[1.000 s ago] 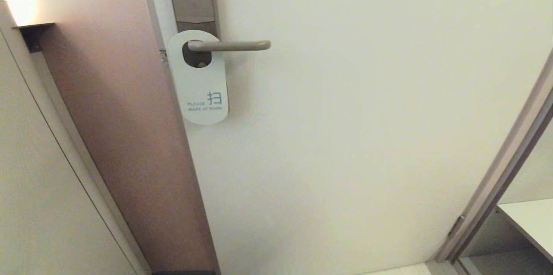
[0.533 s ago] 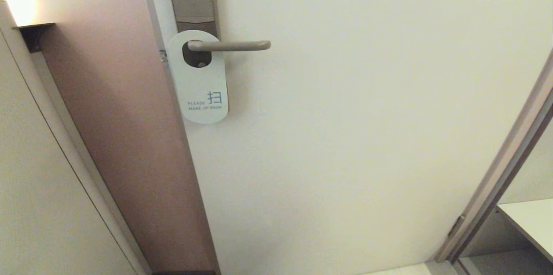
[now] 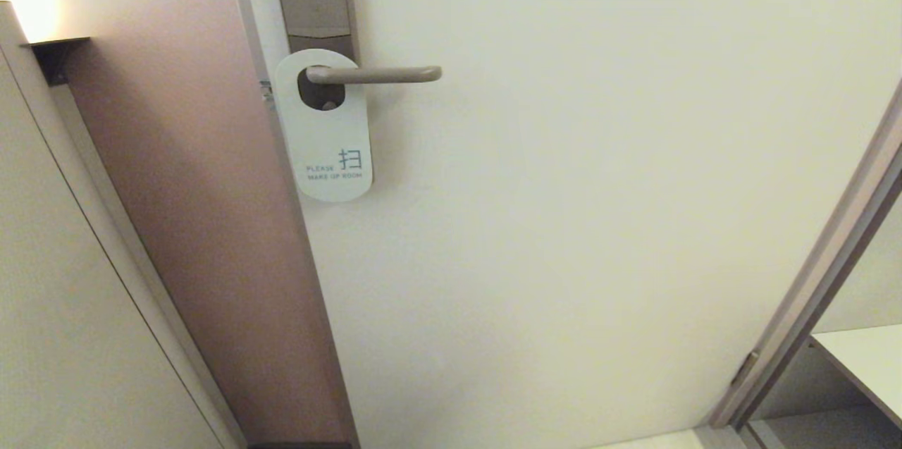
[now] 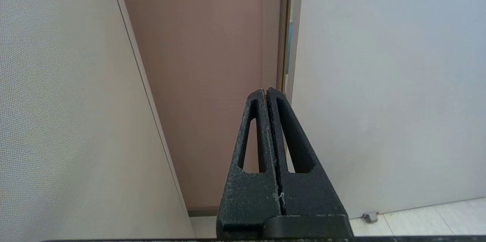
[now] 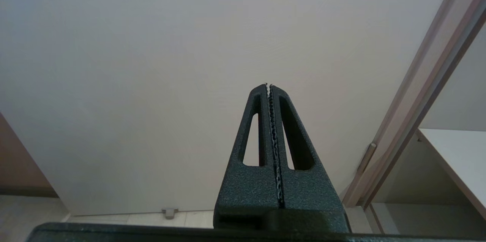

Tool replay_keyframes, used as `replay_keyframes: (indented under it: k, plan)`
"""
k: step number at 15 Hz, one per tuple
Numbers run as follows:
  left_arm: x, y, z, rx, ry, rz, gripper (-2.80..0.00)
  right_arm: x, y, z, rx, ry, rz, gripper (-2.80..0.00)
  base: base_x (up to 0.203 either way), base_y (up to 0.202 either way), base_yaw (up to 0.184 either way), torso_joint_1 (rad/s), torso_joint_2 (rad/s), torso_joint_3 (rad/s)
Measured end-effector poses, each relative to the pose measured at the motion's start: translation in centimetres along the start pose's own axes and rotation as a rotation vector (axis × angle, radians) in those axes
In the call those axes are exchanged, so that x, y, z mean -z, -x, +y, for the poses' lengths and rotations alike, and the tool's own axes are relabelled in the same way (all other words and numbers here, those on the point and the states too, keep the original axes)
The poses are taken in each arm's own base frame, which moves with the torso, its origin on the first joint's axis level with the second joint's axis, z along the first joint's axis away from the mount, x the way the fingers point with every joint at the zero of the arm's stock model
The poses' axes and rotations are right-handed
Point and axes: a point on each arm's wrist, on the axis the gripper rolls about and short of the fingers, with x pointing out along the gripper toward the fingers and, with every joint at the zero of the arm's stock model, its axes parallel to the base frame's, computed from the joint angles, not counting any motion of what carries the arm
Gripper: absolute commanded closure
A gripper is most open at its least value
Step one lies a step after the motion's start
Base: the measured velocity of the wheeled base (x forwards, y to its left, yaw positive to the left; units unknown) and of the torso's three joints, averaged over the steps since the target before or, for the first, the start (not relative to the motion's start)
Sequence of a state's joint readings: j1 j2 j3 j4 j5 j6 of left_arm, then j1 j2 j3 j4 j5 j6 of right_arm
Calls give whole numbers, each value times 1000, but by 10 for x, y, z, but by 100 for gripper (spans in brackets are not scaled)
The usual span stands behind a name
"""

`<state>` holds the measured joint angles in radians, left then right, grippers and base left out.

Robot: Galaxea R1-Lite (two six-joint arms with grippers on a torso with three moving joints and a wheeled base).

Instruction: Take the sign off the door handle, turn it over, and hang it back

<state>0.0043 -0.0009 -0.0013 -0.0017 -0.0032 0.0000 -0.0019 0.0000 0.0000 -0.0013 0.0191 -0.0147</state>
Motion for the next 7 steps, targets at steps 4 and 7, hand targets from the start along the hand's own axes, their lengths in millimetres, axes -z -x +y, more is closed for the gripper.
replay_keyframes:
  k: [4, 7]
  plan:
    - [0, 0, 0, 0, 0, -1, 0, 0, 0, 0, 2, 0, -1, 0, 0, 0, 0, 0, 0, 0]
    - [0, 0, 0, 0, 0, 0, 0, 0, 0, 0, 1, 0, 0, 0, 0, 0, 0, 0, 0, 0]
